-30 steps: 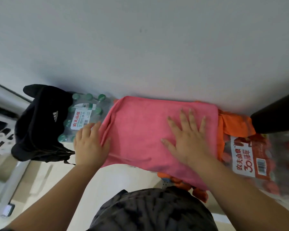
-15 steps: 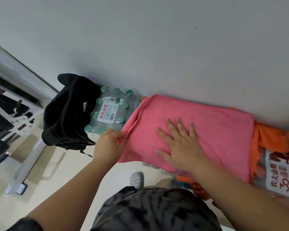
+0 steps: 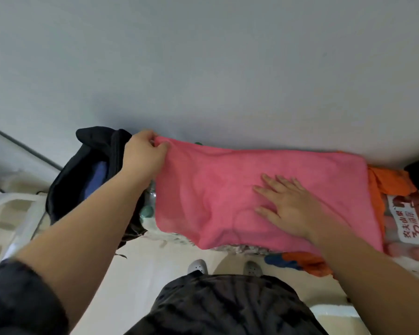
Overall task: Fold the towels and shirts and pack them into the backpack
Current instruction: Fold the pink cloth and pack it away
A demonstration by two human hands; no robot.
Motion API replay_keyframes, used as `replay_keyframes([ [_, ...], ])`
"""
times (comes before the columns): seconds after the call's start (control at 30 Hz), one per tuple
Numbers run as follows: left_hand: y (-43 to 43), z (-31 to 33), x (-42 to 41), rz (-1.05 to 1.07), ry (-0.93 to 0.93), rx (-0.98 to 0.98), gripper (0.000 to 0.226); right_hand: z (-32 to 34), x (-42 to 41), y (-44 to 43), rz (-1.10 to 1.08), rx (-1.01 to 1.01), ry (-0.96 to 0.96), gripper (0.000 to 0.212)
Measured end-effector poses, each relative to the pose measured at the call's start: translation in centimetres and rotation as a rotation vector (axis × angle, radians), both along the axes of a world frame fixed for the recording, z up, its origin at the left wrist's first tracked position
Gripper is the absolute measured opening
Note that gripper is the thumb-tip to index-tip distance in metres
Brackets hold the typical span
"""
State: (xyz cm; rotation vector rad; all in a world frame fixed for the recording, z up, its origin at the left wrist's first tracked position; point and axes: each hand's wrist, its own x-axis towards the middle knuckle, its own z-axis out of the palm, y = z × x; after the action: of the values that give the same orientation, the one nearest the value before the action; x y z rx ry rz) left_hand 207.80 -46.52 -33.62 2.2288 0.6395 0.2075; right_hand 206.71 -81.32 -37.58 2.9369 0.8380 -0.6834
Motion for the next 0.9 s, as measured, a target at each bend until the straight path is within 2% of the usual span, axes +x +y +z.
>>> replay_keyframes([
  [0.07,0.6,-0.7,1.3,-0.068,0.050,-0.006,0.013,0.9,-0.7,2.2,-0.058,0.048,-0.065,0.097],
  [0.13,0.6,-1.5,1.4,-0.121,0.098,-0.055,0.009,1.6,-1.5,5.0,-0.099,0.140,-0.064,0.085],
  [0.2,0.3,-2.0,0.5,-0.150,0.109,-0.195,0.008,2.5,-2.3,8.1,-0.103,0.246,-0.015,0.074],
  [0.33,-0.6,-2.0,-2.4,-0.196,0.055,-0.606,0.007,3.5,-3.3,13.8,-0.180,0.562,0.115,0.061],
  [0.43,-1.0,-2.3,-4.0,-0.263,0.016,-0.669,0.016,3.5,-3.3,16.8,-0.292,0.812,0.257,0.055],
  [0.57,-1.0,-2.7,-4.8,-0.347,-0.013,-0.756,0.038,2.5,-2.9,18.4,-0.390,0.798,0.286,0.044],
  [0.7,-0.9,-3.7,-5.3,-0.350,0.006,-0.870,0.046,2.5,-2.8,18.2,-0.421,0.743,0.299,0.046],
  [0.77,-0.7,-4.0,-5.6,-0.327,0.025,-0.800,0.053,2.9,-2.8,17.9,-0.468,0.755,0.312,0.048],
  [0.8,-0.6,-4.1,-5.8,-0.338,0.026,-0.669,0.057,3.1,-2.8,17.7,-0.514,0.795,0.330,0.048],
  [0.9,-0.1,-4.4,-6.8,-0.423,0.045,-0.057,0.065,3.2,-2.5,17.2,-0.668,0.948,0.393,0.046],
])
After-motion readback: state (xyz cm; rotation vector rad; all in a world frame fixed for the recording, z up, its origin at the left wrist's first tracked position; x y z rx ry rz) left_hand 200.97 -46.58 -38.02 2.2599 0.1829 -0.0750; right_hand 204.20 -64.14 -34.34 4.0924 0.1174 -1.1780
